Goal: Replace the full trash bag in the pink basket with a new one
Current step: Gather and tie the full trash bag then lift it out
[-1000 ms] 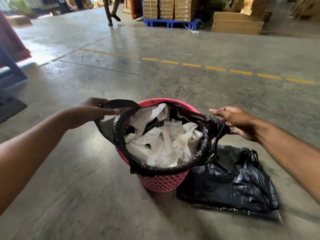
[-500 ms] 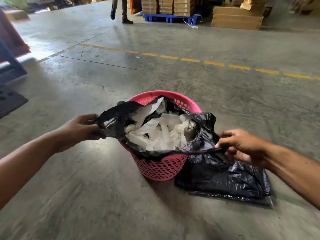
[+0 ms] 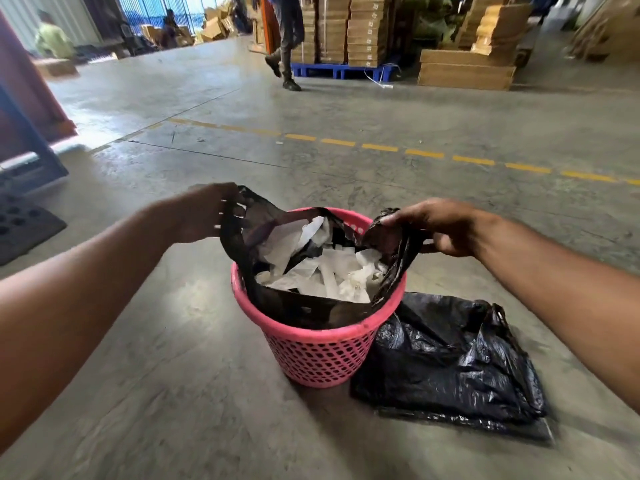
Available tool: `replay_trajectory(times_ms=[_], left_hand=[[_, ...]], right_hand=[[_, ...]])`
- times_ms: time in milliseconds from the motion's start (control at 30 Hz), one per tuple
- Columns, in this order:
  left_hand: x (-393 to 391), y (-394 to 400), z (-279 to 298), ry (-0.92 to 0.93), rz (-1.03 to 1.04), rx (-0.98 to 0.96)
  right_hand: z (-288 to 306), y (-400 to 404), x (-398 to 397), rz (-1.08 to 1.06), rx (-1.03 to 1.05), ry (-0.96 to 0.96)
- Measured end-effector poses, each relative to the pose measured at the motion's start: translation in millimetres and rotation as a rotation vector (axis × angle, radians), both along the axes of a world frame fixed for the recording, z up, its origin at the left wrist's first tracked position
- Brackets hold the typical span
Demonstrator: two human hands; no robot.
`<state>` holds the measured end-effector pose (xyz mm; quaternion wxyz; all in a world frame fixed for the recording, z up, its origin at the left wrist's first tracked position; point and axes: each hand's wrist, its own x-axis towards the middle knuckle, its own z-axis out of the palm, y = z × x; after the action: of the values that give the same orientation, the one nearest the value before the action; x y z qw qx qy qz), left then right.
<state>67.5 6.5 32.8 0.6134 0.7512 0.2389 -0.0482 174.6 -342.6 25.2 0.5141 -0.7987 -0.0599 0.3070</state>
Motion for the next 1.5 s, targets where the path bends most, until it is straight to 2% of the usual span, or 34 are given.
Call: replay_trajectory(times_ms=[67, 133, 267, 367, 467, 533, 600, 633, 700, 767, 867, 933, 1033, 1133, 1233, 1333, 1400, 1500], left_hand=[[6.2, 0.5, 7.8, 0.06, -0.04, 0.104], [10.4, 7.5, 14.8, 0.012, -0.004, 0.172], [13.1, 28.3, 1.9, -0.195, 0.135, -0.098], [13.8, 27.6, -26.0, -0.326, 0.211, -0.215], [18.4, 9.3, -34.3, -0.443, 0.137, -0.431], [24.4, -10.3, -29.5, -0.469, 0.058, -0.513], [33.7, -31.4, -28.3, -0.499, -0.027, -0.471], [37.9, -40.6, -30.4, -0.506, -0.063, -0.355], [44.1, -55.3, -41.5, -0.497, -0.204, -0.042], [48.3, -70.4, -52.4, -0.5, -0.391, 0.175], [51.1, -89.7, -60.7, -0.508, -0.591, 0.239], [52.9, -95.7, -63.5, -0.512, -0.632, 0.208], [49.4, -102.0, -62.1, -0.5, -0.613, 0.211], [55.0, -106.1, -73.4, -0.402, -0.496, 0.276], [64.1, -106.6, -86.9, -0.364, -0.388, 0.042], [68.4, -104.1, -91.0, -0.306, -0.288, -0.073], [69.0, -102.4, -90.3, -0.277, -0.262, -0.139], [69.5, -99.8, -89.0, -0.257, -0.23, -0.199]], right_hand=[[7.0, 7.9, 3.0, -0.028, 0.038, -0.052], [13.8, 4.2, 14.7, -0.153, 0.177, -0.034], [4.3, -20.0, 37.1, -0.404, 0.314, 0.05], [-15.1, -26.9, 38.8, -0.503, 0.314, -0.08], [-20.7, -17.8, 35.1, -0.474, 0.397, -0.3], [-19.8, -4.0, 30.2, -0.371, 0.49, -0.325], [-20.1, 13.7, 22.0, -0.259, 0.583, -0.282], [-20.6, 24.0, 18.3, -0.216, 0.583, -0.271], [-20.8, 45.5, 7.3, -0.128, 0.497, -0.294], [-24.1, 65.5, -1.5, 0.0, 0.387, -0.371], [-28.9, 86.2, -5.5, 0.228, 0.062, -0.722], [-29.7, 95.6, -8.0, 0.339, -0.21, -1.006], [-23.0, 106.5, -14.4, 0.463, -0.409, -1.186], [-16.6, 111.9, -6.8, 0.504, -0.354, -1.109], [-18.3, 107.5, 8.1, 0.41, -0.139, -0.954], [-22.2, 95.7, 21.7, 0.216, 0.062, -0.832], [-26.3, 83.5, 30.0, 0.168, 0.083, -0.803], [-41.4, 71.8, 29.2, 0.27, -0.003, -0.888]])
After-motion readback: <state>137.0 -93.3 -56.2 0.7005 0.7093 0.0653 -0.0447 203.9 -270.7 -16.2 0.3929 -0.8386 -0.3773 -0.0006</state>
